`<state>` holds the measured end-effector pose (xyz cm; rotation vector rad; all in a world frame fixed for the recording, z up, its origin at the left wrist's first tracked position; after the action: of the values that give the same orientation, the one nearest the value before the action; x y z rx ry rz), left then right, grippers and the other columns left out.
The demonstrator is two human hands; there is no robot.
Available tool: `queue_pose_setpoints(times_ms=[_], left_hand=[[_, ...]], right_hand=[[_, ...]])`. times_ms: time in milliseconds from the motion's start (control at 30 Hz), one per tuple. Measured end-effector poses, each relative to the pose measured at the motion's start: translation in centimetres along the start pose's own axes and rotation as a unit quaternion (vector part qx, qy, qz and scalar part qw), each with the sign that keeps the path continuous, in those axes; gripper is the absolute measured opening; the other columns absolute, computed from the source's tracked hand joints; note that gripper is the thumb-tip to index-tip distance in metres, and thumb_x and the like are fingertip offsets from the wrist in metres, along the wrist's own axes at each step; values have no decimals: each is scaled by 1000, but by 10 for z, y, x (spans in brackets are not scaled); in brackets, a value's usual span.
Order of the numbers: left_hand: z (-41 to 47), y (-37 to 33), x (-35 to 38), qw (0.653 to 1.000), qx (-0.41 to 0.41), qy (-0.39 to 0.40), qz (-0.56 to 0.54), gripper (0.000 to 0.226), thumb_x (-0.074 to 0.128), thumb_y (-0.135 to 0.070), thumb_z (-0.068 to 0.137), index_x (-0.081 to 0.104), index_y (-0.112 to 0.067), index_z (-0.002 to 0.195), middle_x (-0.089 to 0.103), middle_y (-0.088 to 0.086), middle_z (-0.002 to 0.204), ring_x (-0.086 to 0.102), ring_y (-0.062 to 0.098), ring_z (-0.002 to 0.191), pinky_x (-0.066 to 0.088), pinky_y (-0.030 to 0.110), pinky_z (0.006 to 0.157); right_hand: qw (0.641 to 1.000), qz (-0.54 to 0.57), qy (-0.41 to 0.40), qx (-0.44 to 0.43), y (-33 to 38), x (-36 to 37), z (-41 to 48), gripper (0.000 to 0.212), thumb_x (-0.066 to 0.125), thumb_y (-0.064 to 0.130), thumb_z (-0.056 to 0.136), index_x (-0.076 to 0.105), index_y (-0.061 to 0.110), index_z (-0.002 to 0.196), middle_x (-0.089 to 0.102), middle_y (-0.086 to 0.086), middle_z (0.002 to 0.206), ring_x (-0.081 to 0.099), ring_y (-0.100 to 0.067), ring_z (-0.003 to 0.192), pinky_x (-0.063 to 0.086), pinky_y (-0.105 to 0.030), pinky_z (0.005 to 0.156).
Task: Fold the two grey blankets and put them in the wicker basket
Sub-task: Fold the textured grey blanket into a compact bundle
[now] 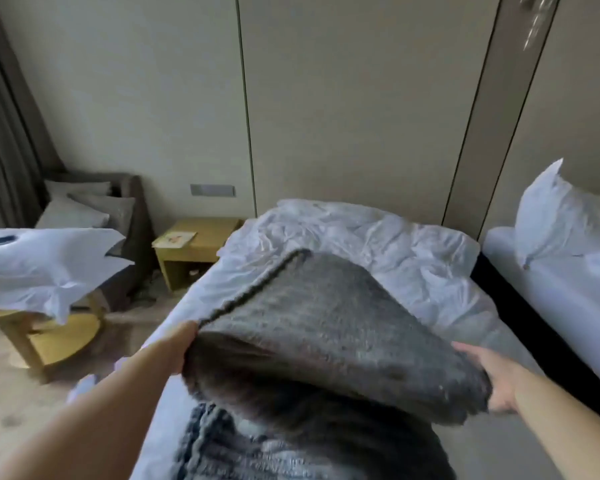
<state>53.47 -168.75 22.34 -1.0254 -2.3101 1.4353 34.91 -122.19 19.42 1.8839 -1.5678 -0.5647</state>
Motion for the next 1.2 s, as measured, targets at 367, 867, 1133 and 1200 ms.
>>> queue_pose_setpoints(times_ms=[367, 867, 1133, 1200], left_hand=[[-42, 105, 3, 925, -193, 228, 235, 36, 61, -30, 92, 69, 5, 93, 71, 23, 95, 70, 33, 85, 57, 44, 76], [-45, 75, -12, 977, -147, 143, 53, 32, 62, -21, 68, 64, 6, 86, 69, 26, 73, 66, 37, 70, 55, 43, 77], [-33, 25, -9, 948, -102, 120, 276, 24, 67, -24, 89, 66, 0, 90, 71, 20, 85, 67, 27, 78, 55, 42, 79], [-14, 1, -32, 986, 52, -75, 138, 32, 70, -28, 86, 66, 1, 97, 65, 17, 91, 62, 31, 86, 53, 40, 80]], right_hand=[[997, 62, 13, -45, -57, -11, 5, 24, 63, 20, 83, 69, -1, 94, 73, -22, 88, 72, -36, 72, 55, -42, 72], [992, 8, 61, 107, -69, 6, 0, 56, 60, 40, 88, 72, -15, 87, 68, -31, 102, 69, -46, 83, 56, -51, 76], [963, 101, 30, -249, 53, 14, -53, 36, 41, 4, 88, 70, 1, 68, 70, -6, 62, 68, -14, 53, 55, -21, 49], [911, 238, -3, -336, 74, -2, -65, 30, 38, 17, 100, 65, 20, 87, 70, 4, 81, 67, -9, 71, 57, -23, 61]])
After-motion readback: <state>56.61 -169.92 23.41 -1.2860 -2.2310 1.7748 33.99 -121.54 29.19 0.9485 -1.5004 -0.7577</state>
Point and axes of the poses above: each hand's wrist, its own z-axis towards the middle knuckle, its own x-axis out of the palm, y = z × x, the point moved 3 cm from there along z, towards the middle knuckle
